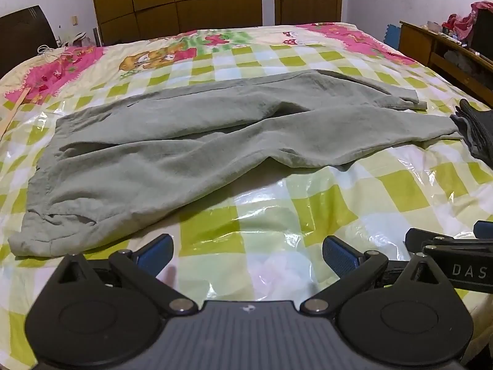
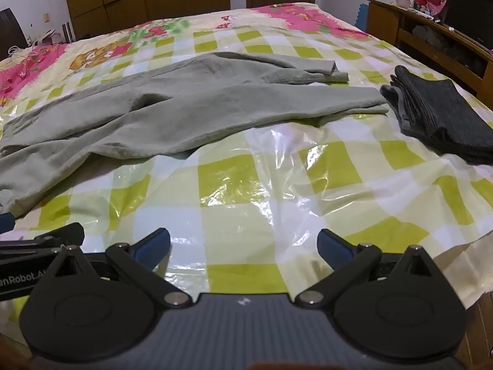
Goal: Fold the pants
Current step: 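Move both grippers toward the waistband of the grey-green trousers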
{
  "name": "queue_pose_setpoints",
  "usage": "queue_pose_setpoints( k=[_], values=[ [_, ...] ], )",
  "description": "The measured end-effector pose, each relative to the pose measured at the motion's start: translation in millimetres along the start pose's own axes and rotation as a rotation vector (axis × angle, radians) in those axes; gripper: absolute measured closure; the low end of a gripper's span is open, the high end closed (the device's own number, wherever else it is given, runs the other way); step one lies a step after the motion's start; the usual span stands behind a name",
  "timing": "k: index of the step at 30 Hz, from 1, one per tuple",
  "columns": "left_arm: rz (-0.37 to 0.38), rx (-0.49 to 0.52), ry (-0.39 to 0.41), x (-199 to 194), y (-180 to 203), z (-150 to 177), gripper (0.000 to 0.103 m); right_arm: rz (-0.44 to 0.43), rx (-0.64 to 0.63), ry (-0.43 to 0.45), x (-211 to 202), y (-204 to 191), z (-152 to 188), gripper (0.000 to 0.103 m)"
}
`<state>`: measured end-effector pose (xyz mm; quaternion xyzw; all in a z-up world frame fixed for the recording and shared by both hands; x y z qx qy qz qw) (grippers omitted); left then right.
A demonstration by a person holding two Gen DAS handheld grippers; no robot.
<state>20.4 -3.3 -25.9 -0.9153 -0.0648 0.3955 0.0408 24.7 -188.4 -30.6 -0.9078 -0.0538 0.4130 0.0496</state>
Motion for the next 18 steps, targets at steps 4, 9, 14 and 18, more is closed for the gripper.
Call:
queue_pose_setpoints(
  k=[4, 9, 14, 18],
  values=[
    [-0.002, 0.0, 0.004, -1.1, 0.2, -0.3, 0.0, 0.001, -0.002, 0.003, -0.9, -0.1, -0.8, 0.002],
    [-0.011, 0.002, 0.01, -2.2, 0.1, 0.5, 0.0, 0.004, -0.01, 0.0, -1.2, -1.8, -0.4, 0.002],
    [-0.01, -0.009, 0.01, -2.7, -3.8, 0.7, 0.0, 0.007, -0.022, 0.007, -3.5, -4.7, -1.7, 0.002],
    [-0.024, -0.01, 0.007, -2.0, -7.4, 1.9, 0.0, 0.0, -0.025, 0.0, -1.0, -8.2, -1.3, 0.002]
  ],
)
Point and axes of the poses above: each gripper's, at about its wrist camera, not at the fingertips, and x roughly the way its jaws point, y to its right, z to its underside, the point moved 3 cm from there along x, roughly the way its jaws point, and after that the axes turned 8 degrees about -z, right-handed, at the moved point
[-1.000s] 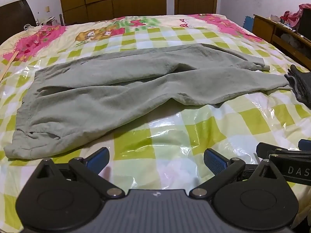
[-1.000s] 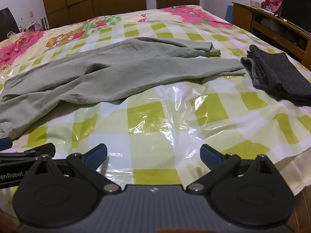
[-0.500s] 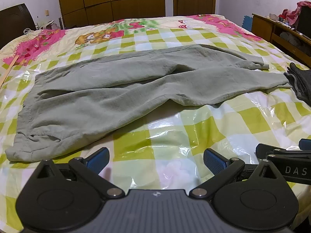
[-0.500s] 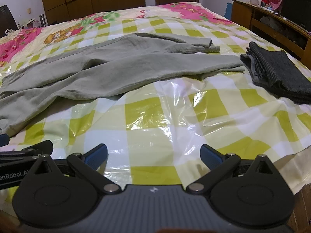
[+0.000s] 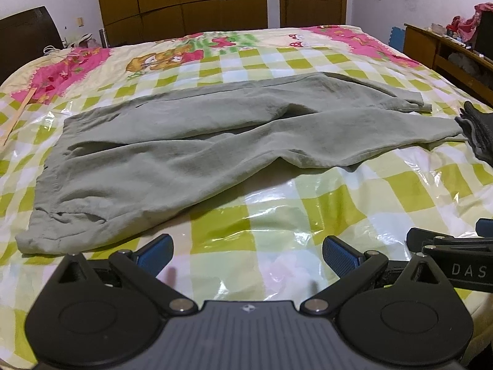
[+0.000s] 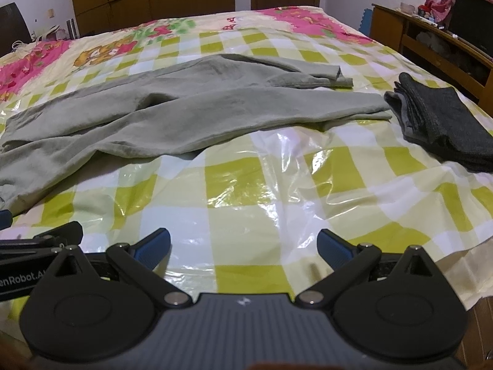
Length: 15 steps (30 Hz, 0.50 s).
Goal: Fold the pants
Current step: 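Move both grippers toward the waistband of the grey-green trousers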
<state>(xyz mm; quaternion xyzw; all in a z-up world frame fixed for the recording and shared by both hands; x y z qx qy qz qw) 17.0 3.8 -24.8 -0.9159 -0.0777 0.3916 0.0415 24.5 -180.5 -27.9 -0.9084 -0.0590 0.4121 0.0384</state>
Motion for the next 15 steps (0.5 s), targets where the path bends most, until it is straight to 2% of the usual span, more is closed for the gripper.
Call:
queue_pose_setpoints(
  k=[7, 15],
  values=[
    [-0.005, -0.01, 0.013, 0, -4, -3, 0.0, -0.013, -0.007, -0.014, 7, -5, -3, 0.002],
    [0.0, -0.03, -0.012, 8, -7, -2, 0.0, -0.01, -0.021, -0.024, 14, -9, -6, 0.002]
  ],
)
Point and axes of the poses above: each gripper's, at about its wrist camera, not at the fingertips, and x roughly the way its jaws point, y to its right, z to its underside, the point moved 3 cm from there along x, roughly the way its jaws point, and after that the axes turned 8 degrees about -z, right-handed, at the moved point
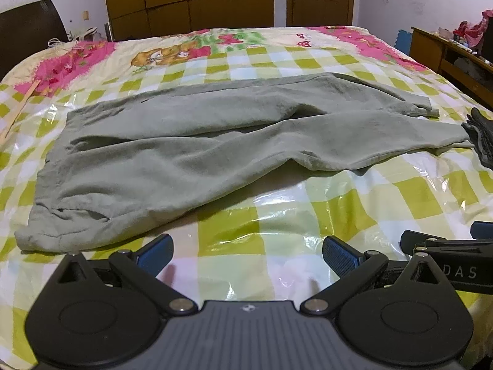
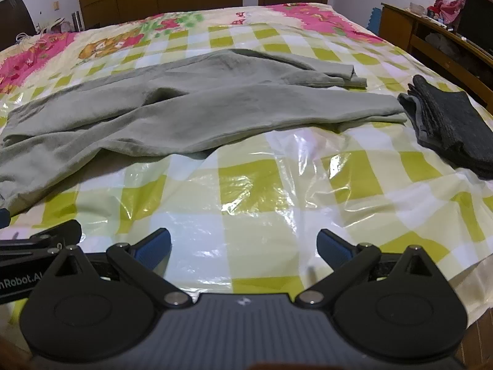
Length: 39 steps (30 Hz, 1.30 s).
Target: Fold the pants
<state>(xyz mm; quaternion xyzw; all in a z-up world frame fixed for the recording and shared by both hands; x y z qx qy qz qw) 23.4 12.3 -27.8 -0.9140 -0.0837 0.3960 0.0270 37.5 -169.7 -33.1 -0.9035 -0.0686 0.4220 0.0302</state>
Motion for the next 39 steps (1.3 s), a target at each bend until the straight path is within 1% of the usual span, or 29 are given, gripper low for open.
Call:
queue_pose_setpoints(
  k=[9, 17, 21, 23, 25, 28, 32, 34, 36, 37, 38, 39],
  values=[
    [-0.001, -0.013, -0.009, 3, -4, 0, 0.0, -0.001, -0.007, -0.006, 3, -4, -2, 0.002],
    [-0.01, -0.017, 0.002, 1, -10, -3, 0.0, -0.012, -0.015, -0.002, 4, -9, -6, 0.002],
    [-0.004, -0.016, 0.02, 1, -21, -9, 0.0, -0.035, -0.031, 0.004, 6, -16, -12, 0.002],
    [-0.02, -0.013, 0.039, 0, -33, -13, 0.0, -0.062, -0.044, 0.008, 7, -22, -16, 0.002],
    [-0.043, -0.025, 0.049, 2, -53, -17, 0.0, -0.101, -0.08, 0.02, 8, -33, -22, 0.002],
    [-0.077, -0.064, 0.033, 10, -91, -20, 0.0, -0.157, -0.181, 0.031, 11, -61, -30, 0.002],
    [-0.142, -0.055, 0.023, 22, -146, -20, 0.0, -0.258, -0.347, 0.026, 25, -118, -36, 0.003],
    [-0.165, -0.019, 0.016, 29, -168, -14, 0.0, -0.325, -0.432, 0.014, 34, -152, -37, 0.003],
    [-0.21, 0.038, 0.002, 37, -186, -5, 0.0, -0.391, -0.531, 0.003, 44, -188, -35, 0.004],
    [-0.221, 0.064, -0.009, 42, -193, -1, 0.0, -0.42, -0.575, -0.005, 48, -203, -34, 0.007],
    [-0.22, 0.074, -0.024, 46, -199, 3, 0.0, -0.445, -0.614, -0.013, 52, -215, -32, 0.01],
    [-0.207, 0.072, -0.045, 51, -205, 7, 0.002, -0.474, -0.656, -0.025, 55, -229, -30, 0.012]
  ],
)
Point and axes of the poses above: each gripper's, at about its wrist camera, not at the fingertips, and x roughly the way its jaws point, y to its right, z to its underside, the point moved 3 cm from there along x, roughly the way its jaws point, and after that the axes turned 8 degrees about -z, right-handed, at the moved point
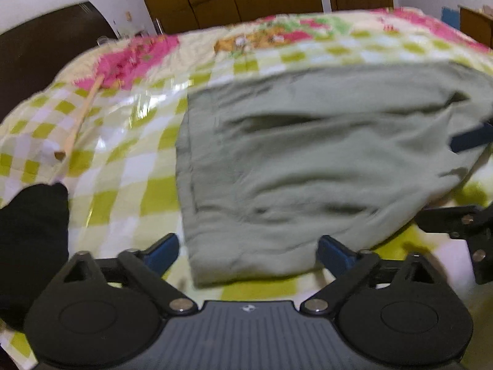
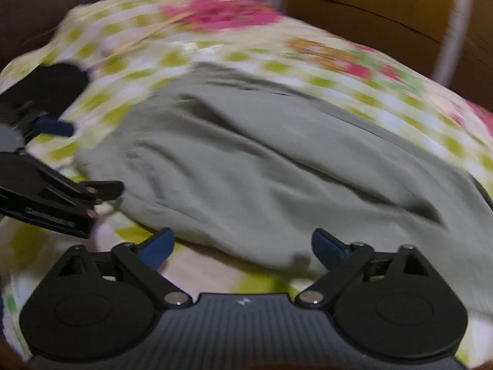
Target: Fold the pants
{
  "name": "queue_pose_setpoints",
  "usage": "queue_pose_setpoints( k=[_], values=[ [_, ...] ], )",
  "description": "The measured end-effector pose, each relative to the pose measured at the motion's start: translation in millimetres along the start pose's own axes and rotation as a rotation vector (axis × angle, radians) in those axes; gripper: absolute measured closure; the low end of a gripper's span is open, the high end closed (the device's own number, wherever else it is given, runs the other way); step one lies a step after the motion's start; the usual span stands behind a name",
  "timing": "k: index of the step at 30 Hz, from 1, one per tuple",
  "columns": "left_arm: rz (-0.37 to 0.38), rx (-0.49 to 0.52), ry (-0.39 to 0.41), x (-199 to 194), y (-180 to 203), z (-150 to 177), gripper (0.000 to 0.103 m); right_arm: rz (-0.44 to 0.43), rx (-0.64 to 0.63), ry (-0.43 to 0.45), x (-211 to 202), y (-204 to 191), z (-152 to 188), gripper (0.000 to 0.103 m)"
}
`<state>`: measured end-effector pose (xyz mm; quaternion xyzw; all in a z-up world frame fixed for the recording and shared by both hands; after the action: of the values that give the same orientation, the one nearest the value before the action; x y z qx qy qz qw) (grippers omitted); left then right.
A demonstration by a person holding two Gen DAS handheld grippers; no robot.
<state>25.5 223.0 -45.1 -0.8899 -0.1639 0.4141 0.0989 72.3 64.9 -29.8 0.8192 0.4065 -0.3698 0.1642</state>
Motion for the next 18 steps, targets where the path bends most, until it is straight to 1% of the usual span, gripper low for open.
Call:
queue_pose_setpoints(
  k=[2, 3, 4, 5, 6, 7, 8, 9, 10, 11, 12, 14, 18],
  values=[
    [0.066, -0.03, -0.041, 11, -8, 6, 0.004, -0.065, -0.063, -0.022, 15, -16, -8, 0.014],
    [0.093, -0.052, -0.05, 16, -12, 8, 0.007, -0.104, -0.101, -0.033, 22, -26, -10, 0.014],
    [0.105, -0.057, -0.05, 18, -13, 10, 0.009, -0.126, -0.139, -0.046, 29, -34, -12, 0.018],
    [0.112, -0.053, -0.046, 20, -15, 11, 0.011, -0.134, -0.177, -0.061, 39, -41, -14, 0.029],
    [0.11, -0.045, -0.042, 21, -15, 11, 0.021, -0.14, -0.223, -0.085, 48, -50, -15, 0.04],
    [0.096, -0.039, -0.042, 23, -16, 10, 0.04, -0.143, -0.246, -0.113, 57, -53, -15, 0.061],
    [0.077, -0.04, -0.046, 25, -20, 10, 0.046, -0.142, -0.25, -0.136, 63, -56, -16, 0.066],
    [0.087, -0.052, -0.05, 27, -24, 10, 0.048, -0.145, -0.24, -0.154, 67, -57, -17, 0.068],
    [0.109, -0.074, -0.053, 29, -30, 10, 0.051, -0.15, -0.233, -0.164, 69, -58, -19, 0.073],
    [0.124, -0.09, -0.055, 28, -37, 12, 0.051, -0.156, -0.224, -0.171, 69, -59, -20, 0.079],
    [0.129, -0.102, -0.056, 29, -44, 14, 0.052, -0.164, -0.211, -0.181, 69, -61, -22, 0.081],
    [0.114, -0.106, -0.058, 28, -54, 17, 0.052, -0.184, -0.203, -0.195, 69, -69, -23, 0.086],
    [0.031, -0.109, -0.069, 28, -83, 29, 0.052, -0.239, -0.226, -0.203, 79, -102, -31, 0.09]
  ],
)
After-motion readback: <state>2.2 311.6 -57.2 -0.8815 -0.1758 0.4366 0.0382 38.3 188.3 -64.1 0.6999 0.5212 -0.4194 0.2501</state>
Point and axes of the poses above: each gripper's, at about its wrist camera, not at the fingertips, and x roughly the way its jaws point, y to its right, z to its underside, the point moved 3 cm from there along x, roughly the way its jaws point, and after that the axes turned 8 degrees about -z, right-handed, at the moved point
